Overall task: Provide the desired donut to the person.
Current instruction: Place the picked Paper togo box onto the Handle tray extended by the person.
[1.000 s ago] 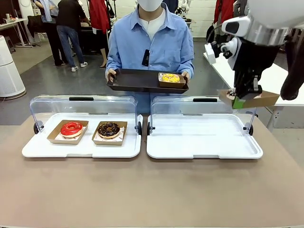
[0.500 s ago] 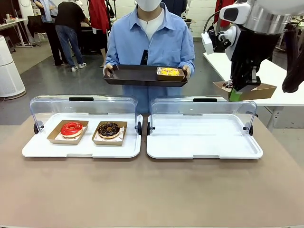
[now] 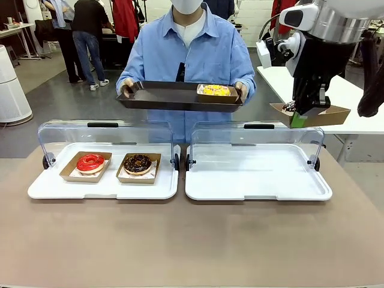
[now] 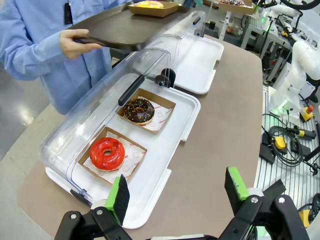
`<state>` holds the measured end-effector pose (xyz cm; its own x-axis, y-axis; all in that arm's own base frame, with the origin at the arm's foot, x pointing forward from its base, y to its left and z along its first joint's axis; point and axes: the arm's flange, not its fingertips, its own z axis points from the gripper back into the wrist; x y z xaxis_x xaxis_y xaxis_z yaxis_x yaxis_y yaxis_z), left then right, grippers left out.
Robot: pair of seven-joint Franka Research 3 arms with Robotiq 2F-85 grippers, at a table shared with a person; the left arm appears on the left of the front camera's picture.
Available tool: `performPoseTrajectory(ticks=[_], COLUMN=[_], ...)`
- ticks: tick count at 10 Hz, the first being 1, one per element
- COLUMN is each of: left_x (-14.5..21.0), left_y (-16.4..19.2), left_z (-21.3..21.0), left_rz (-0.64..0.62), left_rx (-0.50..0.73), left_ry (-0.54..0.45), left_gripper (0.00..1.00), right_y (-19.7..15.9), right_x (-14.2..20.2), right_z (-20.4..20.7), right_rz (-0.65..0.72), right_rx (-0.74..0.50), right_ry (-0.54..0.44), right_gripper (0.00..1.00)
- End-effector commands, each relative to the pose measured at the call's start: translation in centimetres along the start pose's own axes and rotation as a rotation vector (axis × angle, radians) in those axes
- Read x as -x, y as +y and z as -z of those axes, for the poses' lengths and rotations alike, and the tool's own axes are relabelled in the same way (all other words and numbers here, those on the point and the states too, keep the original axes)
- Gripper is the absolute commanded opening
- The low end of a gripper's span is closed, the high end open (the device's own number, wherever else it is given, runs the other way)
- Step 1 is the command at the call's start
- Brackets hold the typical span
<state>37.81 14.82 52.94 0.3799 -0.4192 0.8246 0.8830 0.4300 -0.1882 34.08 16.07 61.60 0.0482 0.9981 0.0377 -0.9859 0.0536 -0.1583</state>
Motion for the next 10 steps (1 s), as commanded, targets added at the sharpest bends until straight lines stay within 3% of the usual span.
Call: performPoseTrajectory(ticks=[1,10], left_x=[-0.08,-0.08], left_y=[0.00,0.00], left_z=[-0.12,-0.12], left_rz=[0.009,0.009], left_rx=[0.003,0.003], left_ry=[-0.022,-0.022], left_gripper=[1.00,1.00], right_y=[0.14,0.14], right_x=[-0.04,-0.04], right_z=[0.29,0.29], right_rz=[0.011,0.011], right_rx=[0.007,0.007], right_ry=[0.016,0.016], right_gripper=[0.00,0.00])
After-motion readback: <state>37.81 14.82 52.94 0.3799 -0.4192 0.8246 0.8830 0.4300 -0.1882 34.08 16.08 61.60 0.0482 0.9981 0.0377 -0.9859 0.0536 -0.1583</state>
